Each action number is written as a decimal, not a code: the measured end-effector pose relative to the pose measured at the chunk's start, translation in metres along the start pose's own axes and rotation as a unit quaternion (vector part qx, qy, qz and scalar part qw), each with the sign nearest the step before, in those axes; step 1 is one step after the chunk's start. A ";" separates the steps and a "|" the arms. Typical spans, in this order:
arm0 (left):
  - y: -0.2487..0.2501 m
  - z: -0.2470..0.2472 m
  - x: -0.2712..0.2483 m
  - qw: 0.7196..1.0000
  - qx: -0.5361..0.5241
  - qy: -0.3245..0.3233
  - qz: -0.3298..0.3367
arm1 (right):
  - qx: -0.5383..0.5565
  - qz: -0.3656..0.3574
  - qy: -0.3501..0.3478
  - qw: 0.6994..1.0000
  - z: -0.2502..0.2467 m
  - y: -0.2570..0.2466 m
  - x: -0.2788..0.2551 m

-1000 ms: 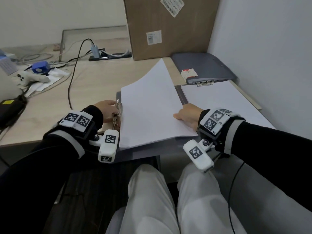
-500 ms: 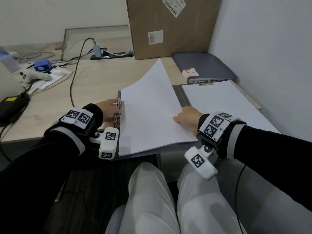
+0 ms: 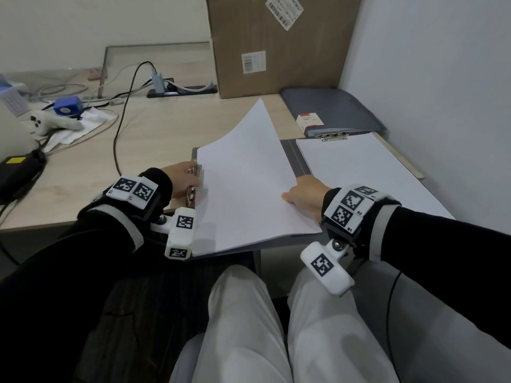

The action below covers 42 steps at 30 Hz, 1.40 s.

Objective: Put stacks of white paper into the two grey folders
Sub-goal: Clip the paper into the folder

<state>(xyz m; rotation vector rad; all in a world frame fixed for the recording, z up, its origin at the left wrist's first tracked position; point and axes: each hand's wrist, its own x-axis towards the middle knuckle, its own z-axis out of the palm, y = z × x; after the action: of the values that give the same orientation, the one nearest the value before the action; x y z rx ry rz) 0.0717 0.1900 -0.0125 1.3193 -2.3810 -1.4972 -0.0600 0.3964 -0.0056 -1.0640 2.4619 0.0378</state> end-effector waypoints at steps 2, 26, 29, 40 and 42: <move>0.000 -0.001 0.003 0.999 0.049 0.002 -0.012 | 0.021 0.019 -0.010 1.000 -0.002 0.000 -0.004; 0.013 0.022 0.002 0.928 0.370 0.029 -0.024 | -0.036 0.011 -0.045 0.998 -0.033 0.017 0.006; 0.012 0.022 0.003 0.929 0.369 0.030 -0.023 | -0.136 0.004 0.049 0.989 -0.039 0.018 0.013; 0.010 0.021 0.004 0.926 0.375 0.031 -0.027 | -0.086 -0.097 -0.028 0.991 -0.017 -0.019 0.069; 0.010 0.021 0.003 0.926 0.375 0.034 -0.025 | -0.078 -0.096 -0.037 0.992 -0.008 -0.019 0.072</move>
<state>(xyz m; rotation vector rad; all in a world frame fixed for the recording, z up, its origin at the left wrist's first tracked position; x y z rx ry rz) 0.0546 0.2049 -0.0177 1.4934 -3.0143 -0.4969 -0.0933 0.3323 -0.0257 -1.3363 2.3103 0.2092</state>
